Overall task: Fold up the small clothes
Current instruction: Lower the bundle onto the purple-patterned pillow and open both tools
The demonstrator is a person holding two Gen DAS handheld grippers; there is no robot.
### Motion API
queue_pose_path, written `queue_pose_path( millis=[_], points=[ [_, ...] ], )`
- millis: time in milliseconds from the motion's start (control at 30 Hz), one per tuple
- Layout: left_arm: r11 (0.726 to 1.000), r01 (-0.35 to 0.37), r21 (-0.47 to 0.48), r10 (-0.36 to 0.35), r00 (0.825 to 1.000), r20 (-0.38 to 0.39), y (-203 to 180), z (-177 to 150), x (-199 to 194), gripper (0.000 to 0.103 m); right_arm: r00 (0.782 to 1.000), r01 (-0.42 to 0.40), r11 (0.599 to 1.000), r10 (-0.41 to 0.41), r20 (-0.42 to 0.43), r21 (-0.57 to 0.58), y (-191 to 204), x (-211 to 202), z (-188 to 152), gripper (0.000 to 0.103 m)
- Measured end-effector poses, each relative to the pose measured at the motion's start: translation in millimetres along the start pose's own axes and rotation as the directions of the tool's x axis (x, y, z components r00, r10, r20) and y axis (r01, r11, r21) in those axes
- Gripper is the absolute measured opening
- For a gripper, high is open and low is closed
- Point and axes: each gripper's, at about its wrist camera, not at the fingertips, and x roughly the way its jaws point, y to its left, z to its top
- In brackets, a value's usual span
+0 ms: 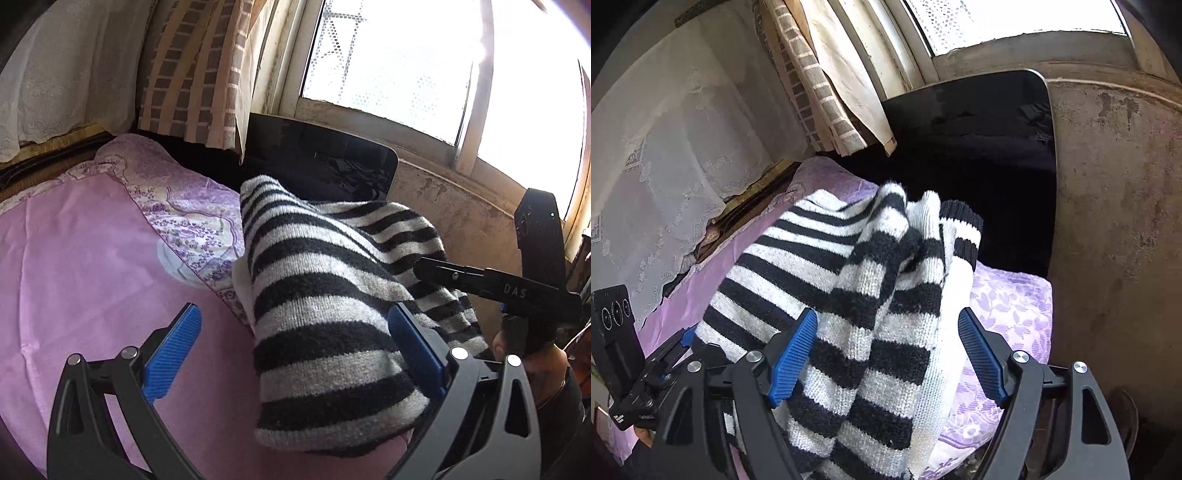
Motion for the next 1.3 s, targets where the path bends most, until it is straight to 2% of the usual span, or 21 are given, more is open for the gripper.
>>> queue_pose_path(
  millis=[67,167,233,300,367,500,567,633,733,933,1067,1167,1267,1300],
  points=[
    [0.999,-0.039,-0.004,0.039,0.999,0.018,4,14,-7,0.099,0.996,0.035,0.999,-0.033,0.087,-0.026,7,-21,10,0.078],
    [0.988,-0.152,0.006,0.152,0.988,-0.019,6,31,7,0.099,0.984,0.067,0.990,-0.044,0.170,-0.127,34,-38,23,0.071],
    [0.980,-0.199,0.019,0.200,0.978,-0.058,8,32,22,0.099,0.983,0.061,0.980,-0.026,0.183,-0.188,54,-35,27,0.062],
    [0.976,-0.217,0.025,0.218,0.974,-0.057,9,27,28,0.099,0.985,0.060,0.969,-0.018,0.171,-0.240,69,-21,27,0.056],
    [0.972,-0.230,0.034,0.232,0.971,-0.050,9,21,31,0.099,0.988,0.078,0.959,-0.038,0.148,-0.272,75,-2,25,0.056],
    [0.974,-0.225,0.028,0.226,0.973,-0.053,12,13,38,0.099,0.989,0.143,0.964,-0.133,0.060,-0.224,49,43,20,0.054],
    [0.984,-0.178,0.010,0.179,0.981,-0.074,14,9,45,0.099,0.984,0.174,0.955,-0.160,0.076,-0.240,37,54,11,0.054],
    [0.987,-0.161,-0.013,0.160,0.985,-0.067,14,2,50,0.099,0.974,0.220,0.935,-0.195,0.113,-0.280,39,56,2,0.054],
    [0.987,-0.162,-0.016,0.161,0.986,-0.037,15,-7,54,0.099,0.976,0.207,0.941,-0.181,0.120,-0.267,34,59,0,0.054],
    [0.992,-0.104,-0.065,0.099,0.993,-0.069,23,-8,56,0.099,0.977,0.207,0.941,-0.183,0.114,-0.268,35,60,0,0.055],
    [0.989,-0.067,-0.128,0.057,0.995,-0.082,29,-8,45,0.099,0.975,0.219,0.931,-0.199,0.097,-0.293,41,60,2,0.056],
    [0.988,-0.074,-0.139,0.065,0.996,-0.068,27,-11,30,0.099,0.977,0.214,0.931,-0.202,0.072,-0.297,44,58,7,0.058],
    [0.990,-0.120,-0.069,0.118,0.993,-0.027,14,-14,12,0.099,0.973,0.229,0.926,-0.220,0.064,-0.302,49,52,8,0.067],
    [0.989,-0.144,-0.036,0.144,0.990,-0.013,9,-15,6,0.098,0.968,0.250,0.918,-0.241,0.068,-0.307,52,47,6,0.079]
  ],
)
